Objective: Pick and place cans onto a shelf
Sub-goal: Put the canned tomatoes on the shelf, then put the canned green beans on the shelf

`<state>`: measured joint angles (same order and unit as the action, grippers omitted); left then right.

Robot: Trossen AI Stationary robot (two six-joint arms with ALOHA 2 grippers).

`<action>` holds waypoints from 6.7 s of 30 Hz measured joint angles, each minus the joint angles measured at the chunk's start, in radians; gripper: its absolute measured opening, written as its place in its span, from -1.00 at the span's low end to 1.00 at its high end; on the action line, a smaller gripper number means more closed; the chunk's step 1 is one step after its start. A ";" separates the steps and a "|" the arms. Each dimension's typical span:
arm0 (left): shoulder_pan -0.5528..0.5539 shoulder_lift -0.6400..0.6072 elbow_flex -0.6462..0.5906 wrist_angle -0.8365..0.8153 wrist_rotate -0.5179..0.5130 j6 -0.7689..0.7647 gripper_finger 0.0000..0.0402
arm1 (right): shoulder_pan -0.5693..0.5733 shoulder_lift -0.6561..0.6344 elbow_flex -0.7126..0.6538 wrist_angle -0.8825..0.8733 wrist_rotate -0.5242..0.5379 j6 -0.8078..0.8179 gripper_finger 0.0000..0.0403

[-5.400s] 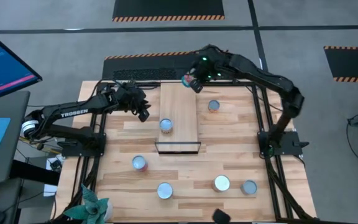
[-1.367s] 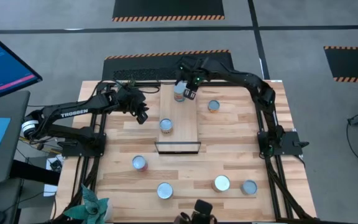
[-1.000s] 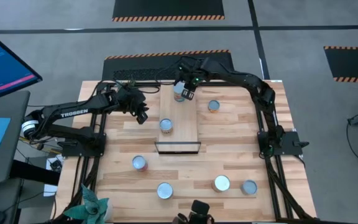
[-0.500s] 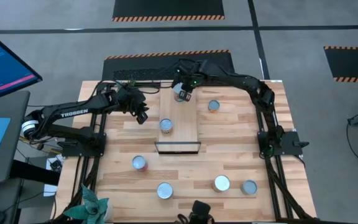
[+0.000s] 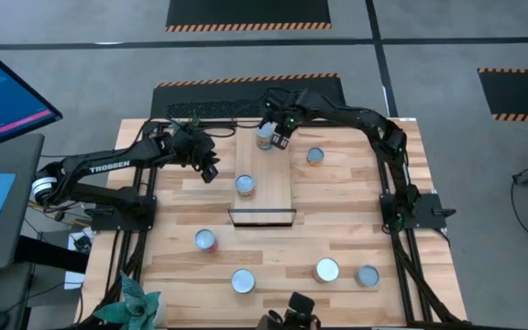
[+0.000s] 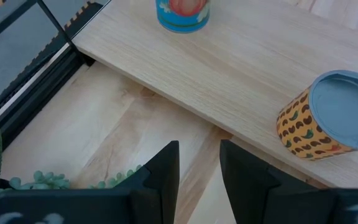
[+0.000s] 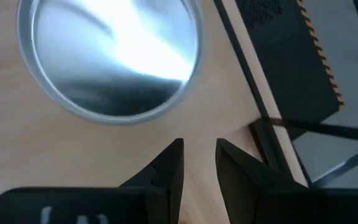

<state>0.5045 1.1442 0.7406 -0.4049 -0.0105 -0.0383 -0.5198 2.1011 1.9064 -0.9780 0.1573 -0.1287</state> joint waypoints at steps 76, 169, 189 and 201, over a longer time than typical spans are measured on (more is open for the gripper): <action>0.000 0.000 0.000 0.007 0.000 0.012 -0.49 | 0.039 0.014 0.002 0.293 -0.152 0.105 -0.42; -0.104 0.000 0.000 0.002 0.004 0.080 -0.49 | 1.052 -0.595 -0.708 0.070 -0.148 1.193 -0.42; -0.104 0.000 0.000 0.008 0.003 0.109 -0.49 | 1.113 -0.530 -0.695 0.132 -0.132 1.122 -0.42; -0.106 0.000 0.000 0.015 0.004 0.110 -0.49 | 1.135 -0.456 -0.695 0.161 -0.132 1.150 -0.42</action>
<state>0.3983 1.1446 0.7410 -0.3901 -0.0067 0.0715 0.6147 1.6446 1.2118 -0.8166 0.0249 1.0208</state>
